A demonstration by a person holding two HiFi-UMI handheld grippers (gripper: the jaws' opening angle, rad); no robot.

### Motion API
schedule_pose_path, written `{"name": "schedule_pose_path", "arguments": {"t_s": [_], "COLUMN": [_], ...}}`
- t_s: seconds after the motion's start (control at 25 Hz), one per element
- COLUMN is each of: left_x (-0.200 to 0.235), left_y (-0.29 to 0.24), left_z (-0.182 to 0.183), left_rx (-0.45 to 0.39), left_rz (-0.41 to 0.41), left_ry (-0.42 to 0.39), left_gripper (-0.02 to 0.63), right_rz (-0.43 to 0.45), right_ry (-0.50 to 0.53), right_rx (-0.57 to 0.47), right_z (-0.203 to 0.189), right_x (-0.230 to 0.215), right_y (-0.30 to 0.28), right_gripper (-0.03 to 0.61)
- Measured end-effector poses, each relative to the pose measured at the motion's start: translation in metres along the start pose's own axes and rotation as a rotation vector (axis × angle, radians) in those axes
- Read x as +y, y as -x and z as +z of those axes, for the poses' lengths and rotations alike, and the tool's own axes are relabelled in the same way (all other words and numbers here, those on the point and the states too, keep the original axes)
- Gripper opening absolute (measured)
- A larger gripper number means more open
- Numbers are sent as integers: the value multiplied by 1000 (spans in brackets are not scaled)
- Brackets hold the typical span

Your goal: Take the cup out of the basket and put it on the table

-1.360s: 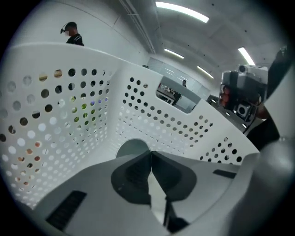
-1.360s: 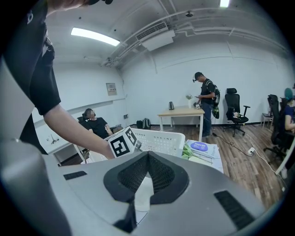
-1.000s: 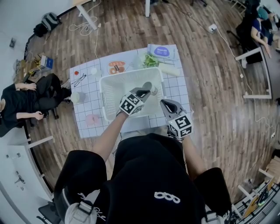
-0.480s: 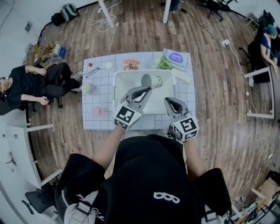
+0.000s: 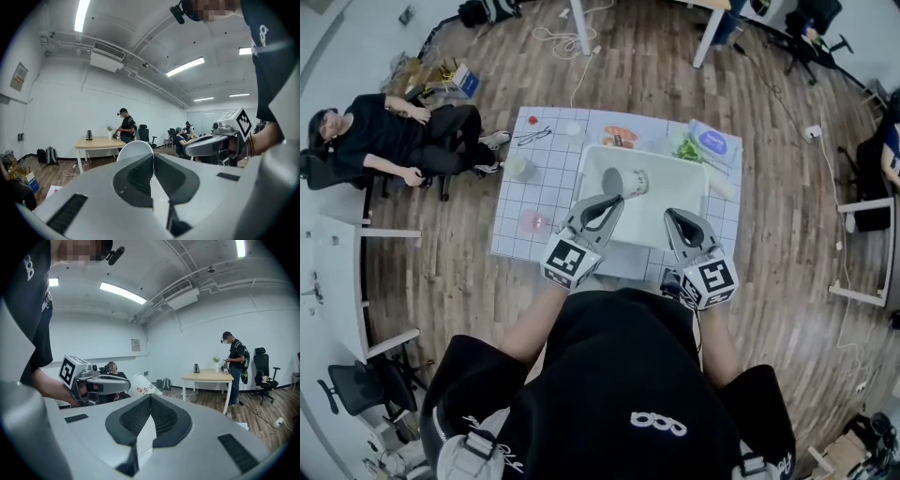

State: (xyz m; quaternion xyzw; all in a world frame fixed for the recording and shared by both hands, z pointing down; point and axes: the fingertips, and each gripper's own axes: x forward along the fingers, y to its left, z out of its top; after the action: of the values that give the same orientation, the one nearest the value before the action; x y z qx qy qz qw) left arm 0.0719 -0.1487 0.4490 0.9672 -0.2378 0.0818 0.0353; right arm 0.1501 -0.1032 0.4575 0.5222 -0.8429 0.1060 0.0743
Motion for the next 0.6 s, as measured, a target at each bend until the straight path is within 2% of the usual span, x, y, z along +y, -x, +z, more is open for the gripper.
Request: {"name": "schedule_pose_path", "arguments": {"t_s": [0.6], "left_x": [34], "left_y": [48], "left_z": [4], "left_rx": [-42], "left_rz": [115], "left_ry": [26], "left_gripper": [14], "right_rz": [107], "right_ry": [36], "right_rx": [14], "right_z": [11], "right_x": [39], "right_y": [-35], "right_gripper": [25]}}
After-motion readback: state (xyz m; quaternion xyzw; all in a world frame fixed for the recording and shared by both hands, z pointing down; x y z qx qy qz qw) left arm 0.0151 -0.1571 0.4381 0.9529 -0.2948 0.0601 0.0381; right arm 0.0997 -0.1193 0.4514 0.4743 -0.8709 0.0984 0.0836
